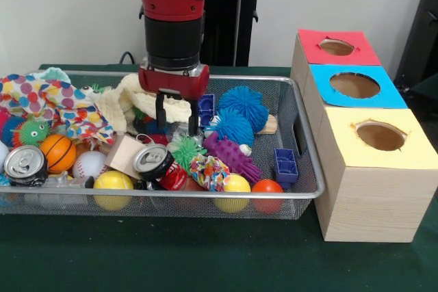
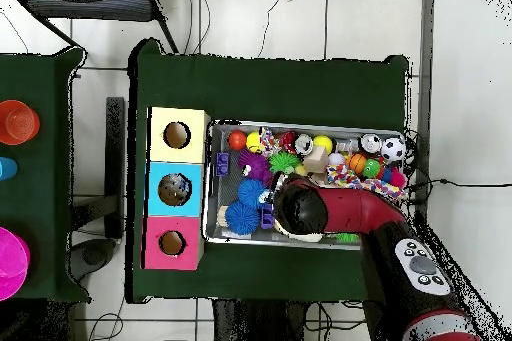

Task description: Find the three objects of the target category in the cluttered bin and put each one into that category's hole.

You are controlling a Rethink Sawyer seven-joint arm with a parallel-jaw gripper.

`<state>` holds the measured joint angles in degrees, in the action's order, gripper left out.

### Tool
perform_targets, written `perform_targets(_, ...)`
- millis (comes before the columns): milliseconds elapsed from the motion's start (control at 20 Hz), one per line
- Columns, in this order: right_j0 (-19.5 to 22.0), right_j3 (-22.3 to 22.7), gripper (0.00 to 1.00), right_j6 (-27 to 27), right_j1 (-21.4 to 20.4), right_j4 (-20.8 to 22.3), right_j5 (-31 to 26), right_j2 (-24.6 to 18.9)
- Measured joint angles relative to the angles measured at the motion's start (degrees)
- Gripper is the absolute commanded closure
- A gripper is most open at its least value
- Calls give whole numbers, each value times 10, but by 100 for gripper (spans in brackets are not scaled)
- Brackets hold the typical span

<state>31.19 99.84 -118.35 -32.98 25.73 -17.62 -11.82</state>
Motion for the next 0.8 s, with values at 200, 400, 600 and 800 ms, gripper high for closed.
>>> perform_targets(200,5,0,0,0,0,0,-10,0)
perform_targets(400,14,0,0,0,1,0,-13,0)
perform_targets(600,27,0,0,0,2,0,-13,-3)
perform_targets(800,56,0,0,0,8,0,-13,-15)
